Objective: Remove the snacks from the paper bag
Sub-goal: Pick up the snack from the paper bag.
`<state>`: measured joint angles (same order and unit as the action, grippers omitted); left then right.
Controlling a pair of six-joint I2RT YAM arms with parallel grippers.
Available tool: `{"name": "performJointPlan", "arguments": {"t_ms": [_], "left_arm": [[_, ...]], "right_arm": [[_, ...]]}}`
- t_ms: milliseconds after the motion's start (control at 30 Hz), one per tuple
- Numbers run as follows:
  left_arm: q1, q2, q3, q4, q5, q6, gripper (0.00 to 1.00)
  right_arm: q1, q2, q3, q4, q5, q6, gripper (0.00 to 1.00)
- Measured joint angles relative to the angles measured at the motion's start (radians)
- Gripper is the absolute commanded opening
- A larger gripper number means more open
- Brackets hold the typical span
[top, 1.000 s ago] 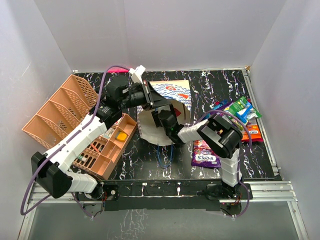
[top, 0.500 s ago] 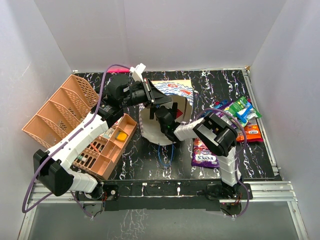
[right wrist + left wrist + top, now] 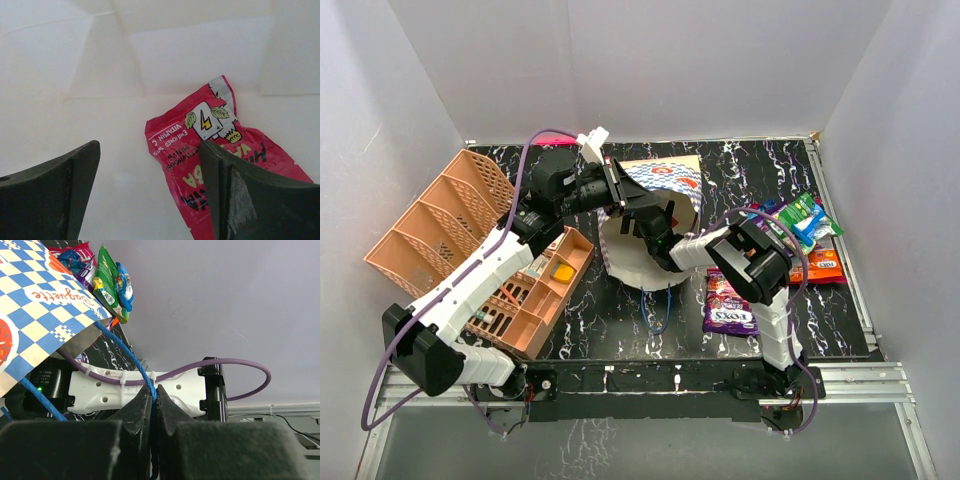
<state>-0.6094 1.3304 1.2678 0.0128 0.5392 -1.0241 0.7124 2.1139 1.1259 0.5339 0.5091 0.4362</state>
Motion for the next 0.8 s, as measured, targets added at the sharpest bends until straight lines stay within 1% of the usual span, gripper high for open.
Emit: {"name": "performJointPlan", "arguments": {"t_ms": [100, 267, 400, 533, 800], "left_arm": [[0.000, 0.000, 0.000, 0.000, 0.001, 0.003, 0.00], [0.000, 0.003, 0.000, 0.000, 0.003, 0.011, 0.00], [0.000, 0.007, 0.000, -0.006, 0.004, 0.011, 0.00], [0.000, 0.008, -0.001, -0.007, 0.004, 0.011, 0.00], [0.000, 0.008, -0.010, -0.017, 0.003, 0.012, 0.00]], "right_arm": [[0.003, -0.019, -0.023, 0.016, -0.105, 0.000, 0.80], [0.042, -0.092, -0.118, 0.039, -0.294, -0.011, 0.77], [0.100, -0.155, -0.180, 0.005, -0.372, -0.032, 0.77], [0.137, -0.196, -0.208, -0.065, -0.364, -0.061, 0.80], [0.138, -0.201, -0.193, -0.124, -0.283, -0.165, 0.80]]}}
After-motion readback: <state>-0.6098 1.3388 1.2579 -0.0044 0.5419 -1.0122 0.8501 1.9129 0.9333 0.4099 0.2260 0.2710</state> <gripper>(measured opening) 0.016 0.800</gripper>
